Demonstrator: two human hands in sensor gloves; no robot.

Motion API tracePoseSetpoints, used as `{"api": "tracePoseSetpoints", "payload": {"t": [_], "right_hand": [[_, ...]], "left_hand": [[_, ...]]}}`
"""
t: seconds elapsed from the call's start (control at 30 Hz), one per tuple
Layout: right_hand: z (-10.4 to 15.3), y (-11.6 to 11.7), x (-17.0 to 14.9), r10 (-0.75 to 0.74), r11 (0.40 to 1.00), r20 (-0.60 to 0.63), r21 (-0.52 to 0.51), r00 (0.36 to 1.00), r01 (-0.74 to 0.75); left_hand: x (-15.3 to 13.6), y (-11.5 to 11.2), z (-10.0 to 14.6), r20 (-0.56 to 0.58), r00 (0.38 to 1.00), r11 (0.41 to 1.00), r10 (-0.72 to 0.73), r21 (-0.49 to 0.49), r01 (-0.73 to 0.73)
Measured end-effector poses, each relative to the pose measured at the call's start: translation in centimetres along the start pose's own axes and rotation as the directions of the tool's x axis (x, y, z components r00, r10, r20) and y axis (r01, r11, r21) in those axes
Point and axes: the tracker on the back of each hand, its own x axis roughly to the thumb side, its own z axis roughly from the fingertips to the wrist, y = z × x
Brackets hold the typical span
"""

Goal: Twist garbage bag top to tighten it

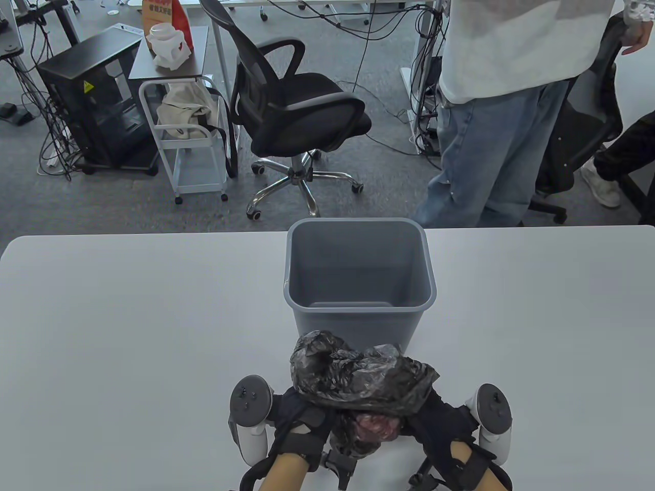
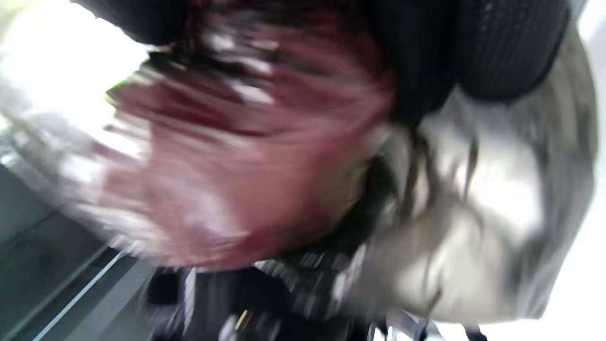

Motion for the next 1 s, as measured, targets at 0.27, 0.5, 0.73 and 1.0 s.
{"api": "tracePoseSetpoints", "payload": {"t": [0.27,0.5,0.73,1.0], "right_hand": [[0.0,0.3,-0.1,-0.024,0.997,0.000,0.067,1.000,0.024],[-0.1,0.2,0.6,0.022,0.998,0.050,0.052,0.999,-0.024],[0.0,-0.1,-0.4,-0.119,0.989,-0.083,0.076,0.989,0.126],[-0.1,0.9,1.1,0.035,0.985,0.099,0.166,0.994,-0.051]], "left_hand": [[-0.1,0.5,0.1,-0.026,0.998,0.994,-0.064,0.084,0.066],[-0.5,0.1,-0.1,-0.040,0.998,0.999,-0.041,0.019,0.042],[-0.3,-0.2,-0.4,-0.006,1.000,0.997,0.010,-0.072,-0.011],[-0.4,0.9,0.2,-0.055,0.998,0.991,-0.036,0.128,0.043]]}}
